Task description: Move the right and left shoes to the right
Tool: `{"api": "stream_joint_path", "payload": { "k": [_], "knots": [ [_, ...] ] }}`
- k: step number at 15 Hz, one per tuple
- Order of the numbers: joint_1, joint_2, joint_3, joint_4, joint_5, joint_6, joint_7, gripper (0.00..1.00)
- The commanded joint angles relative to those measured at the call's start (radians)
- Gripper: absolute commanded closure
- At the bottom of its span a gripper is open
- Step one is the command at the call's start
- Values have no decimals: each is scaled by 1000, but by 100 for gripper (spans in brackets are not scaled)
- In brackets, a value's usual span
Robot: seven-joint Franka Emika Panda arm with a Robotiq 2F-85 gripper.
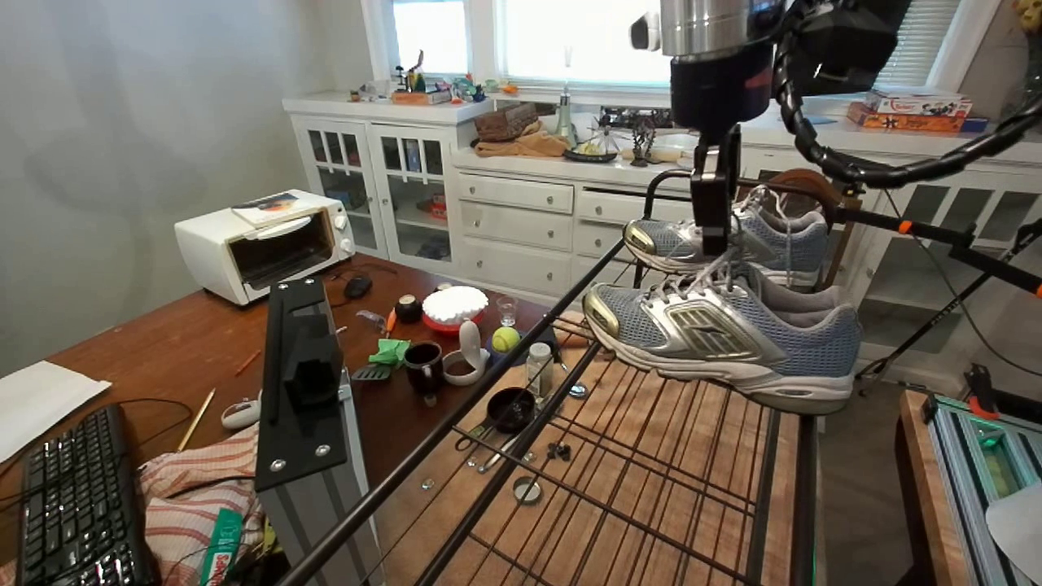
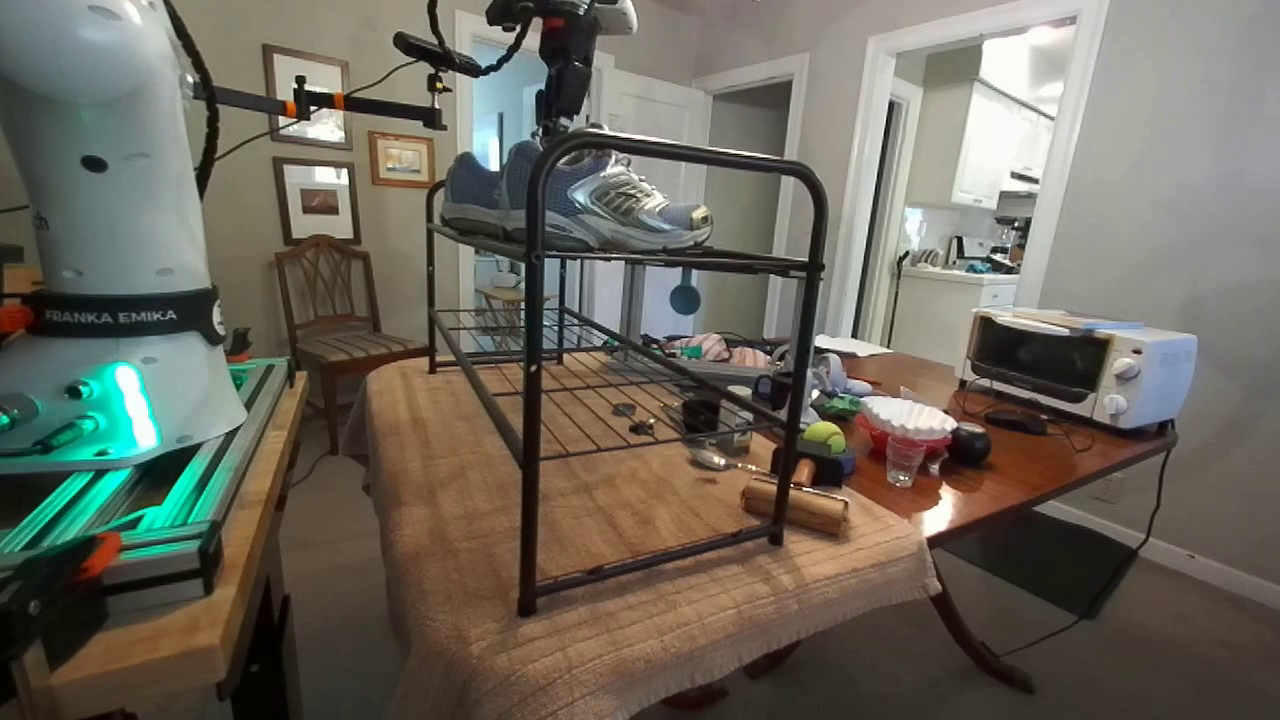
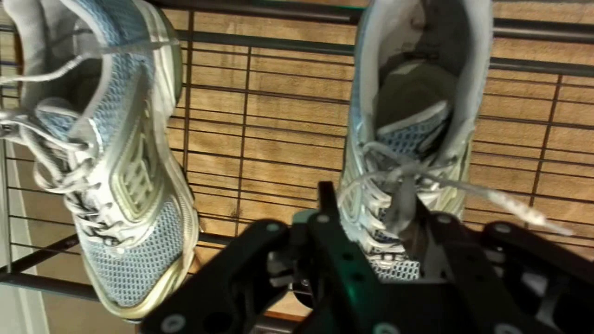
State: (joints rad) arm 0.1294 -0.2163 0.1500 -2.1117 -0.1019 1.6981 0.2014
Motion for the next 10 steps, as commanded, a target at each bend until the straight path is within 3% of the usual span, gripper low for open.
{"api": "stream_joint_path", "payload": {
  "k": [1, 3, 4, 5, 7, 10],
  "knots": [
    [-26, -69, -21, -36, -35, -37, -45, 88],
    [-37, -84, -28, -40, -47, -42, -54, 88],
    [-39, -87, -31, -39, -43, -43, -54, 80],
    [-40, -90, -33, -40, -31, -34, -50, 39],
    [-34, -89, -29, -41, 12, -15, -27, 42],
    [-21, -87, -12, -54, 45, 2, -25, 22]
  ]
}}
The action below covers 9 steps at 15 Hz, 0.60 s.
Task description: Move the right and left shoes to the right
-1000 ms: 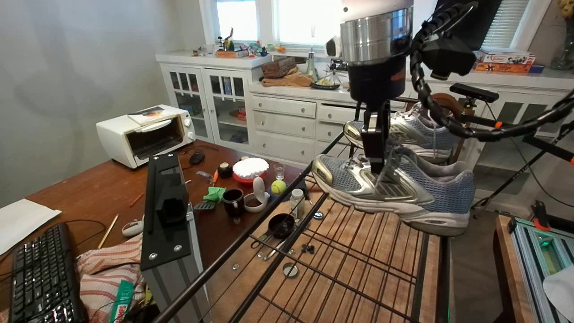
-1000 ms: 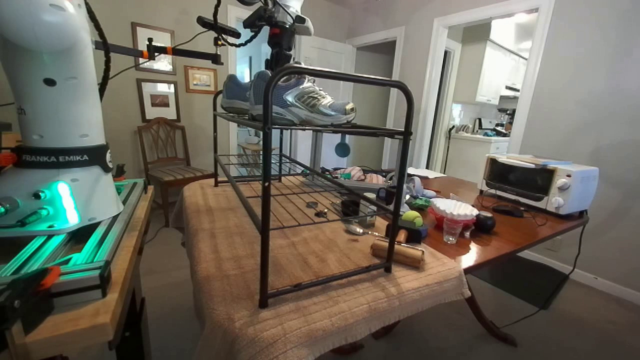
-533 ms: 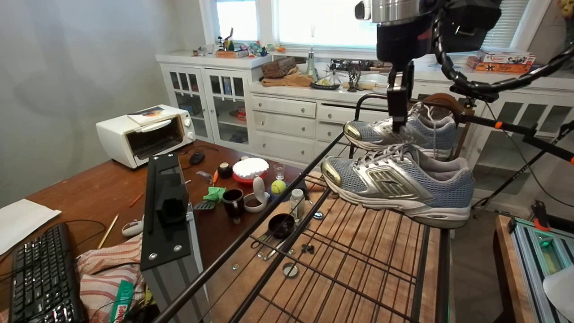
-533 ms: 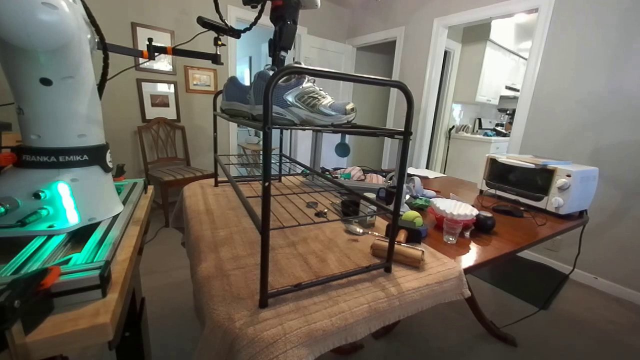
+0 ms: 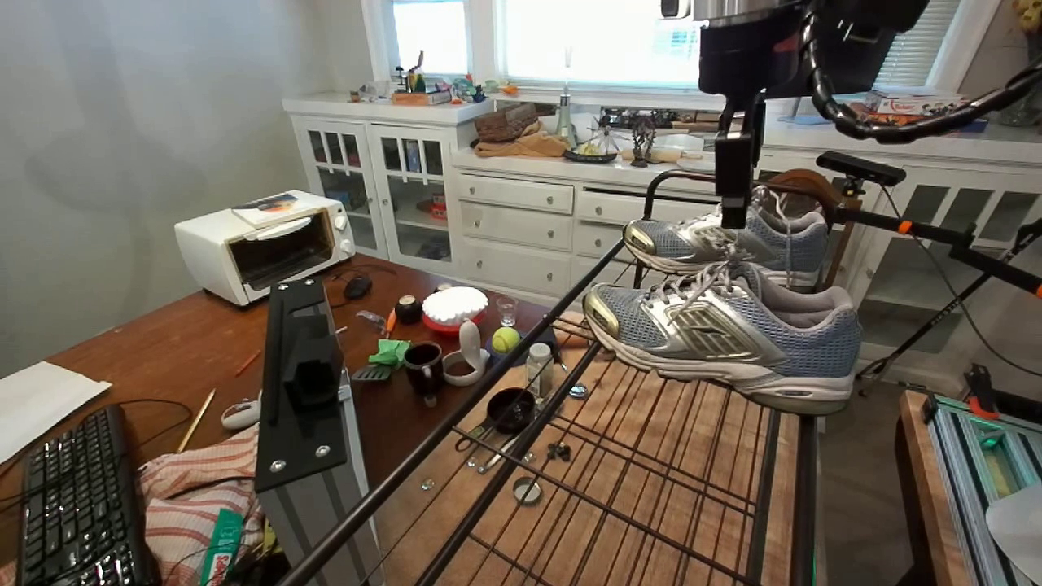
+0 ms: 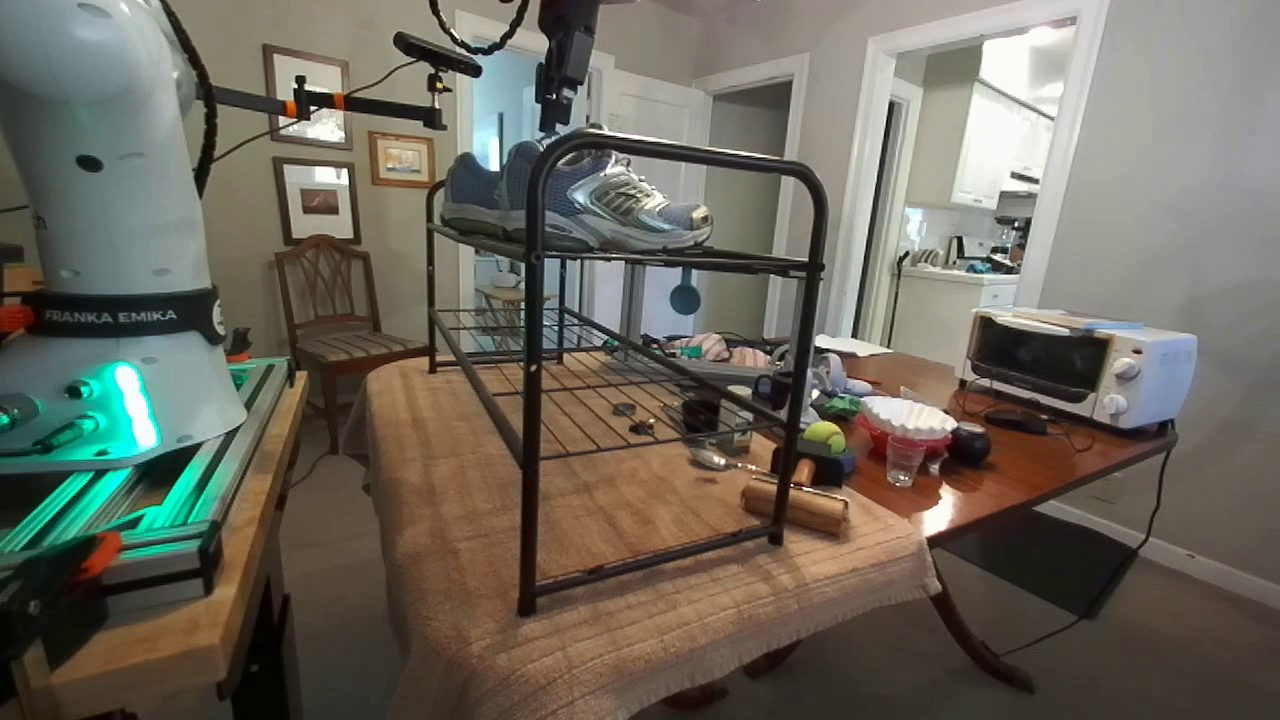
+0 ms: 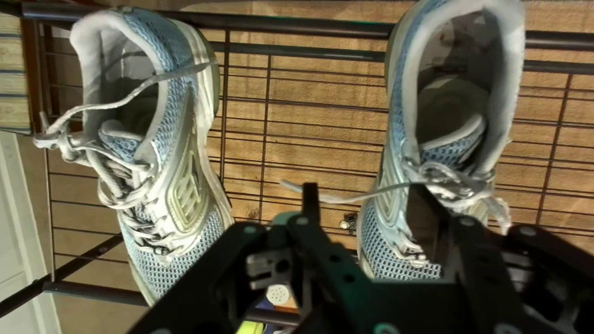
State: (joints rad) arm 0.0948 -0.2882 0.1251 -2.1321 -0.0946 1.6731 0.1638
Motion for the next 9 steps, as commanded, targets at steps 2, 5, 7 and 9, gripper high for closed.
{"api": "stream_joint_path", "payload": {
  "k": [2, 5, 7, 9],
  "knots": [
    [21, -13, 23, -43, 55, 37, 13, 7],
    [31, -5, 45, -65, 46, 49, 25, 0],
    [35, -9, 53, -91, 15, 74, -1, 0],
    [40, -5, 56, -121, 6, 137, -31, 0]
  ]
}}
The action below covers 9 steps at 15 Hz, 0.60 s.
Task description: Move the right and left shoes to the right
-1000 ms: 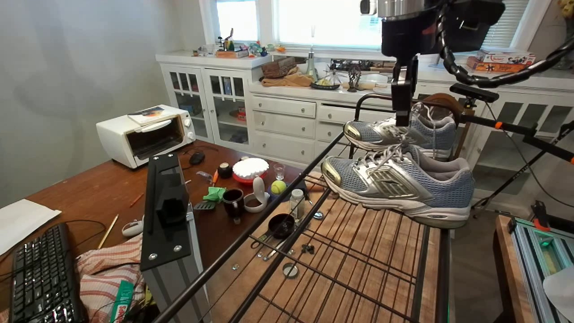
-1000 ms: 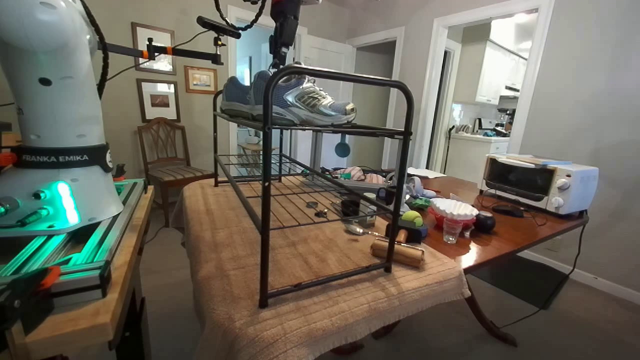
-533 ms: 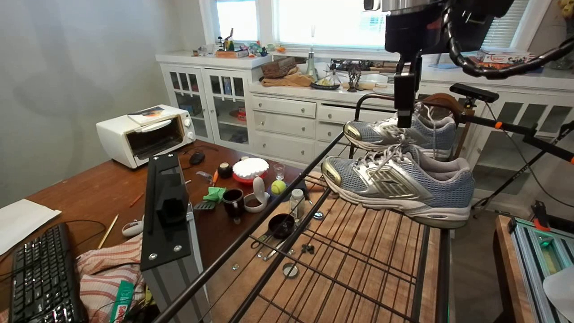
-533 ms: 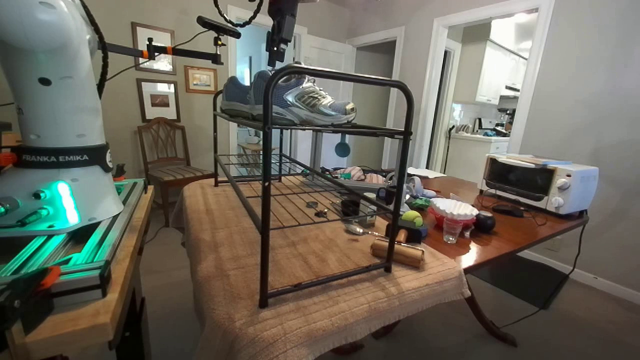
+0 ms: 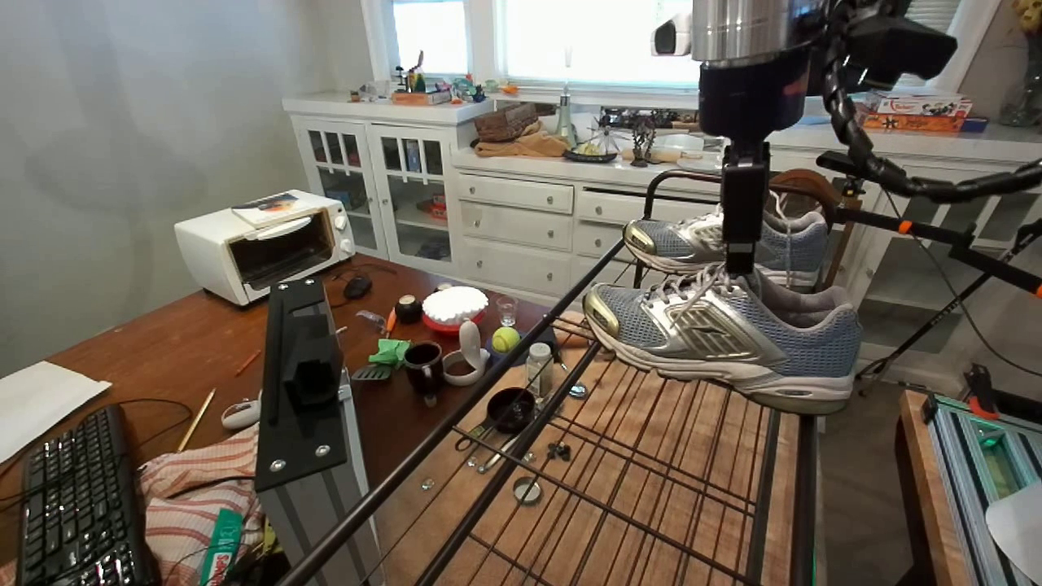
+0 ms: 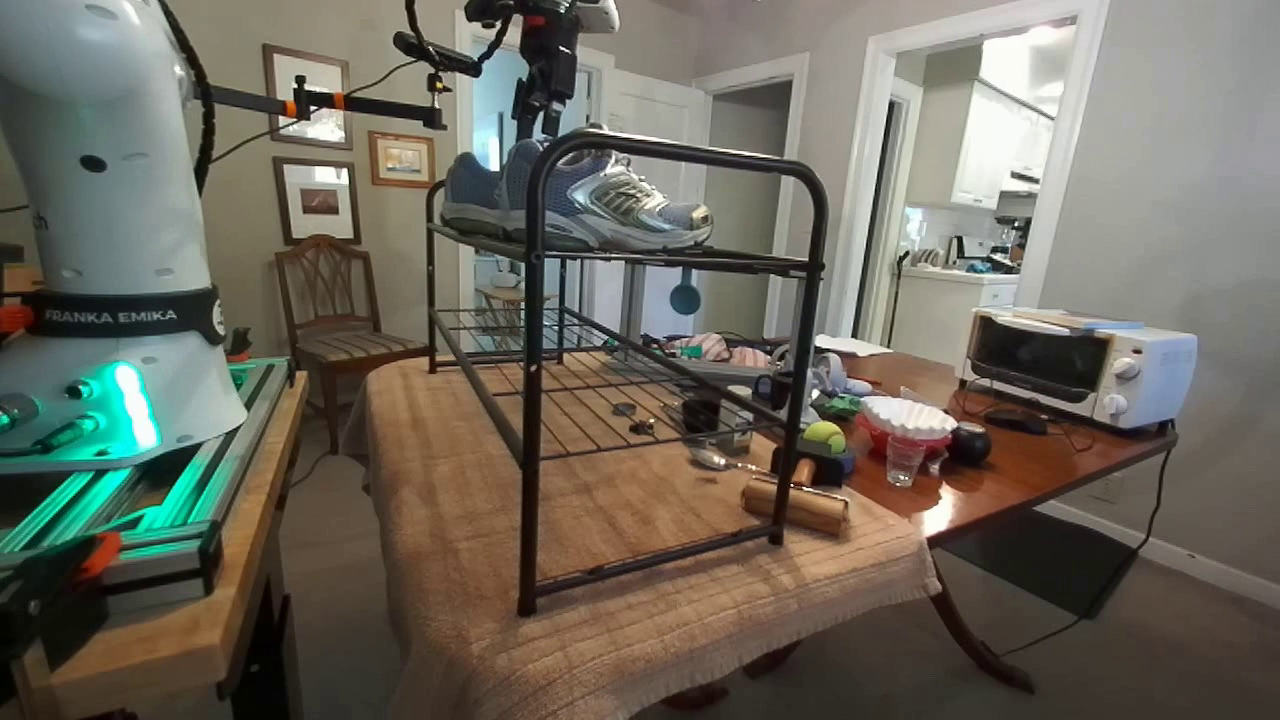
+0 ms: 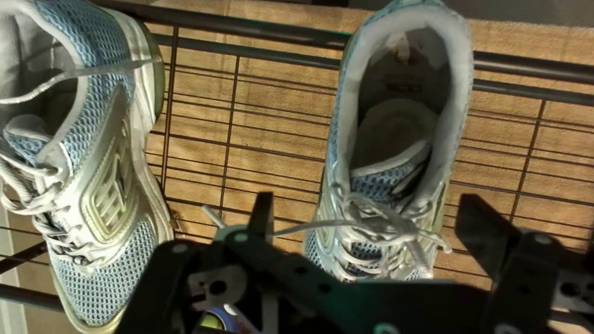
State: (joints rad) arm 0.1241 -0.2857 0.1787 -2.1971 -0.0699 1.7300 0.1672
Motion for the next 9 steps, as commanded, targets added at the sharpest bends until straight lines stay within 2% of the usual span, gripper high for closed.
{"api": "stream_joint_path", "payload": {
  "k": [1, 4, 7, 8, 9],
  "knots": [
    [14, -6, 3, -71, -18, 110, -46, 0],
    [25, -1, -2, -106, 4, 177, -99, 0],
    [32, 12, 1, -121, 7, 187, -125, 0],
    [33, 17, 2, -122, 4, 183, -122, 4],
    [33, 22, 3, -123, 2, 177, -121, 26]
  ]
}}
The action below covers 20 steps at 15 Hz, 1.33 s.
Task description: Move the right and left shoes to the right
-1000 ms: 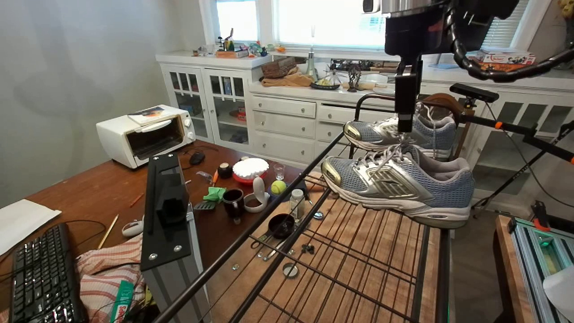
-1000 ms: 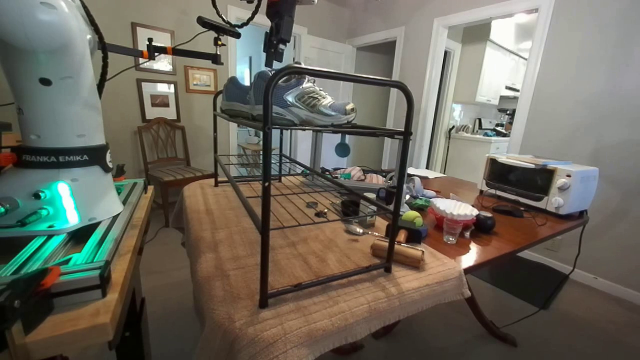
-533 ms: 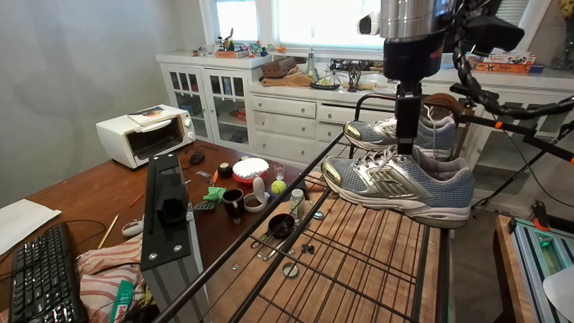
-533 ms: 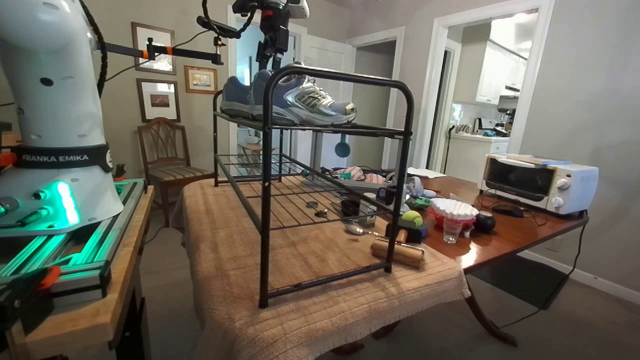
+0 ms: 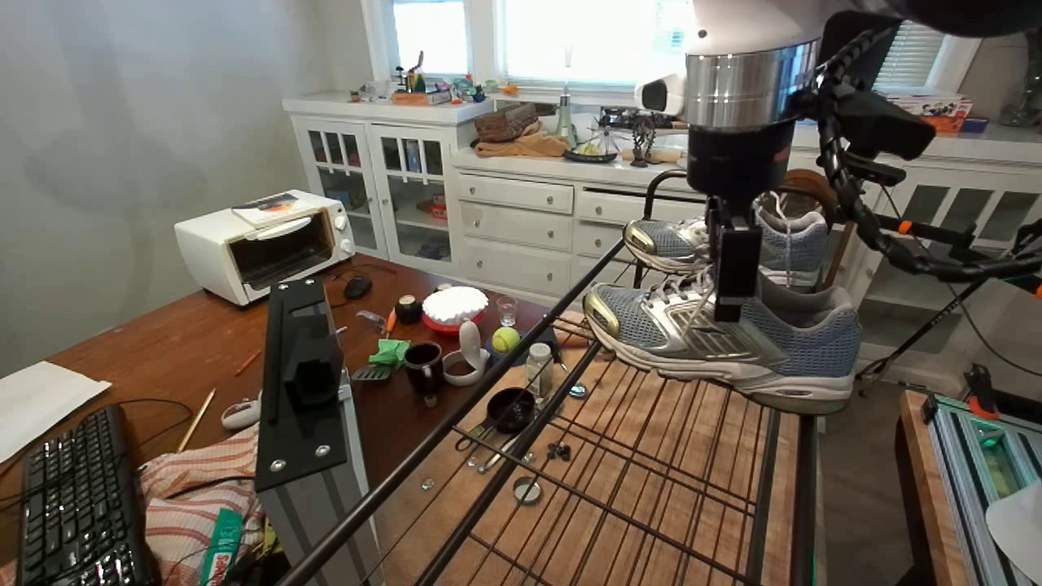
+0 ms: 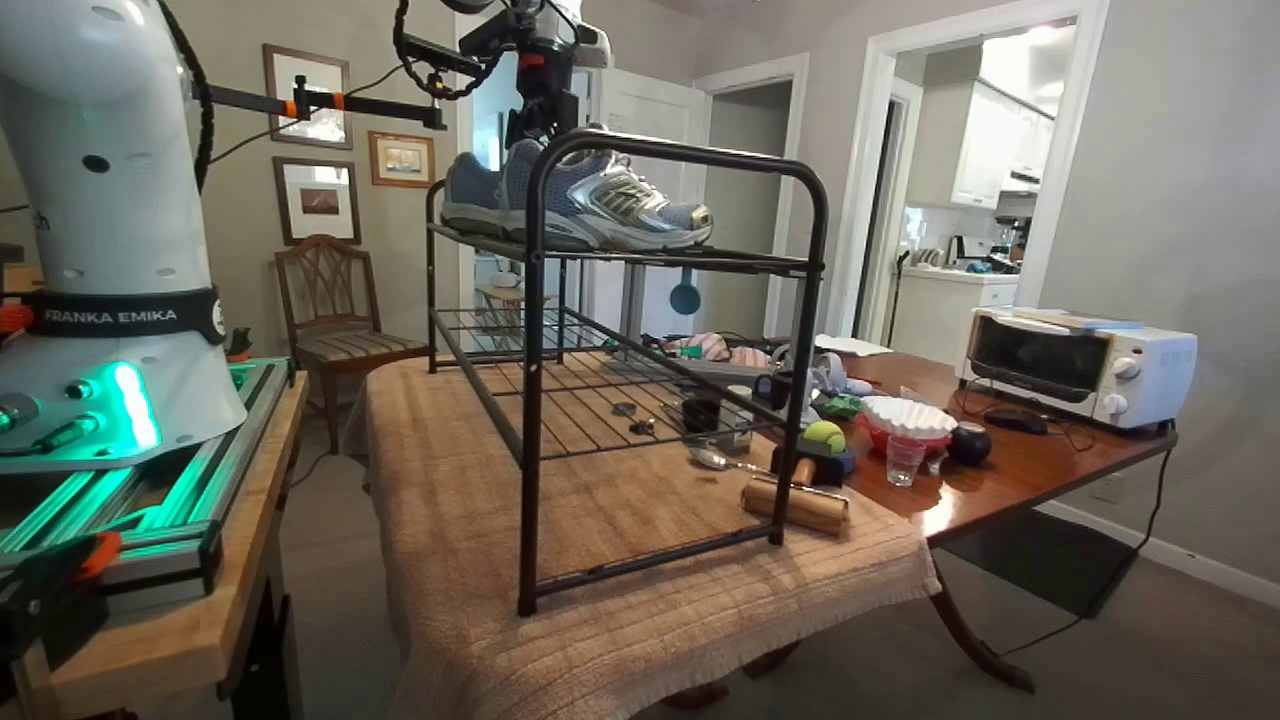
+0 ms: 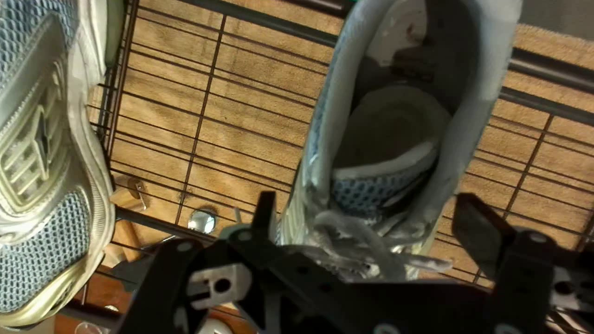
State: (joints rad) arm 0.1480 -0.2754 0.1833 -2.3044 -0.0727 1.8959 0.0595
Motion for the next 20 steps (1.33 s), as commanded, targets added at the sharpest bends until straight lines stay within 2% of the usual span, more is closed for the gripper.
{"api": "stream_joint_path", "payload": {
  "k": [1, 2, 6, 10, 14, 20],
  "knots": [
    [8, 18, -3, -12, 10, 2, -8, 29],
    [6, 25, -5, -7, 15, -11, -5, 29],
    [-2, 37, -12, 17, 28, -43, 9, 59],
    [-19, 3, -34, 20, 0, -58, -17, 81],
    [-39, -32, -58, 12, -33, -68, -25, 88],
    [-62, -84, -90, -1, -60, -63, -53, 89]
  ]
}}
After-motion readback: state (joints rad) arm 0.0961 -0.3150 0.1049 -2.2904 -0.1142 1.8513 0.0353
